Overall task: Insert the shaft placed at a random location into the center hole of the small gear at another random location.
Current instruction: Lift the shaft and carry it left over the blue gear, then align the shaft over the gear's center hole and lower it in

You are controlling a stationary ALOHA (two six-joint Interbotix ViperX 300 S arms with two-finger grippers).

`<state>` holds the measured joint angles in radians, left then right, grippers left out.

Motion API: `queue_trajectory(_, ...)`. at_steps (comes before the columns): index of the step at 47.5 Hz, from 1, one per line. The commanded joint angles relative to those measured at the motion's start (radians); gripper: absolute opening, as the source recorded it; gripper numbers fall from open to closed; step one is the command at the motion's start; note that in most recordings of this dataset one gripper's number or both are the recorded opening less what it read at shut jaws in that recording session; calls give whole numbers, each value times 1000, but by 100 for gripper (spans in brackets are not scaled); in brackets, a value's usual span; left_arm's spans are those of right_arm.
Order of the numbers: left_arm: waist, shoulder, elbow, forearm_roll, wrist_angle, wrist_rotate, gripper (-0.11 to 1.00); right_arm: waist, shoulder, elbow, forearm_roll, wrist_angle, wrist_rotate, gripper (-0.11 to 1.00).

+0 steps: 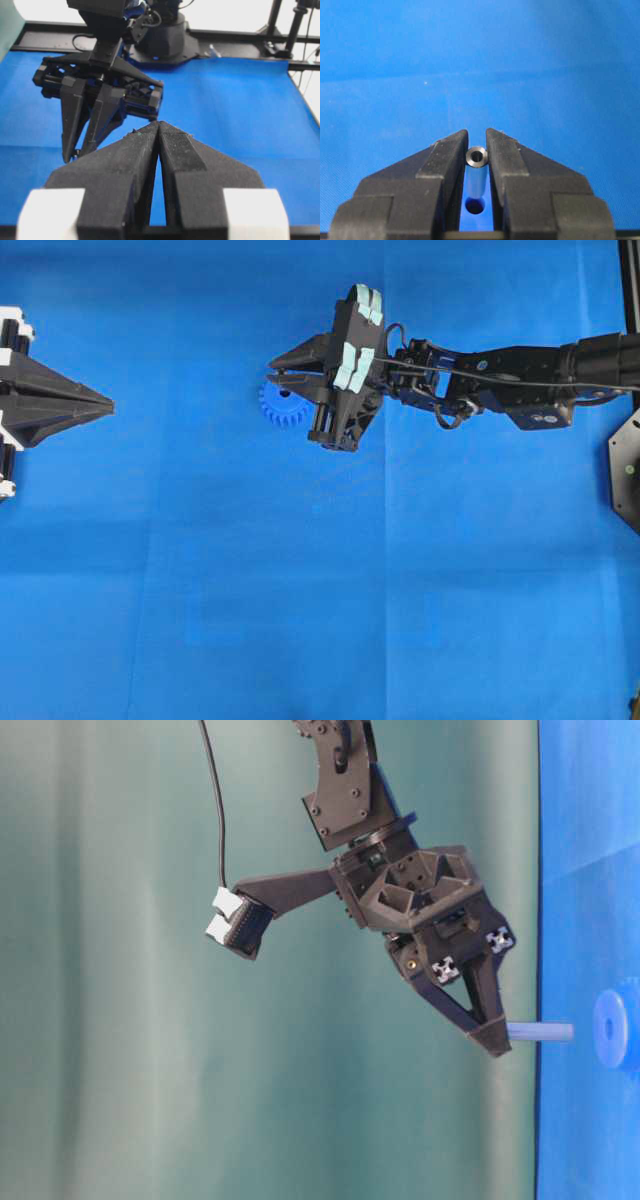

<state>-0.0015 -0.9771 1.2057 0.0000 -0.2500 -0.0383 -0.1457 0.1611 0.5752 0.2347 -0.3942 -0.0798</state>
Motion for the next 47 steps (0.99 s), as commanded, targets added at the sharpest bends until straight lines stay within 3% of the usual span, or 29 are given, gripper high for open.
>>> queue_trajectory(1,0,3,-11,3,-5,-2,0,2,-17,-15,0,-3,-2,3)
queue_trajectory(47,0,3,-11,3,-5,-2,0,2,89,-8,20,-64,6,3)
